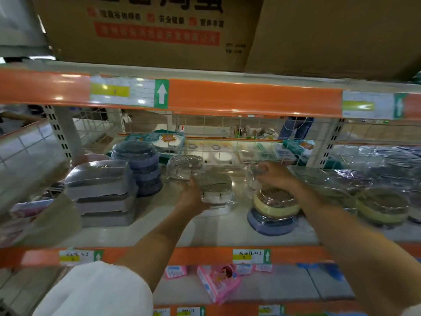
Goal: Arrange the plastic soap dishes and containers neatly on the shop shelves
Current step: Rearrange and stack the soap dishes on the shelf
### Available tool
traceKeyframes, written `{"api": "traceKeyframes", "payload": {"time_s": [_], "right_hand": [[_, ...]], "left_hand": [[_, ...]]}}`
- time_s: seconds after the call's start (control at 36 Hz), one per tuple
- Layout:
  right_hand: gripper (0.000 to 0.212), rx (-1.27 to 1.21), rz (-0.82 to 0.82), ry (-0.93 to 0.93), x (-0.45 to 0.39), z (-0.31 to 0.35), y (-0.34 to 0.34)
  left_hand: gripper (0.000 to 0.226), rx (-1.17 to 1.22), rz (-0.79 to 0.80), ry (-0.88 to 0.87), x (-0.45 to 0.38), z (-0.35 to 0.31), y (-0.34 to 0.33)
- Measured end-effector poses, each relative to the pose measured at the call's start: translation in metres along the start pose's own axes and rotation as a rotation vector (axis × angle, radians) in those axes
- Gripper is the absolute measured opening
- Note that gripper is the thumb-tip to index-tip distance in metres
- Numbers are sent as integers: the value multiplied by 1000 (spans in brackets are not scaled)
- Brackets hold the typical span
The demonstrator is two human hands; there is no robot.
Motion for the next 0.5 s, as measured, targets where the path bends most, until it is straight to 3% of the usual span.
{"api": "traceKeyframes", "payload": {"time_s": [0.06,0.11,0.19,0.33,0.5], "right_hand": [[33,46,-38,-20,-5,-14,12],[7,98,-47,-33,-12,-27,21],[7,153,-21,-24,-21,-39,29],[36,226,55,14,-32,-48,35],[37,187,80,97,-45,-41,25]], "left_hand": [[119,-10,-16,10,-4,-5,-5],[115,-25,-24,11,-9,-9,-10],[112,-46,-38,-11,-11,-23,-16],[121,-25,-18,-29,-20,-37,-33],[128,-117,48,77,-33,-34,-33]]}}
Point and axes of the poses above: each hand's wrist, its own x-axis away from the middle knuckle, its own y-axis out of the back of the hand, z = x × y, the point moved 7 cm from there along -x, towards the middle knuckle
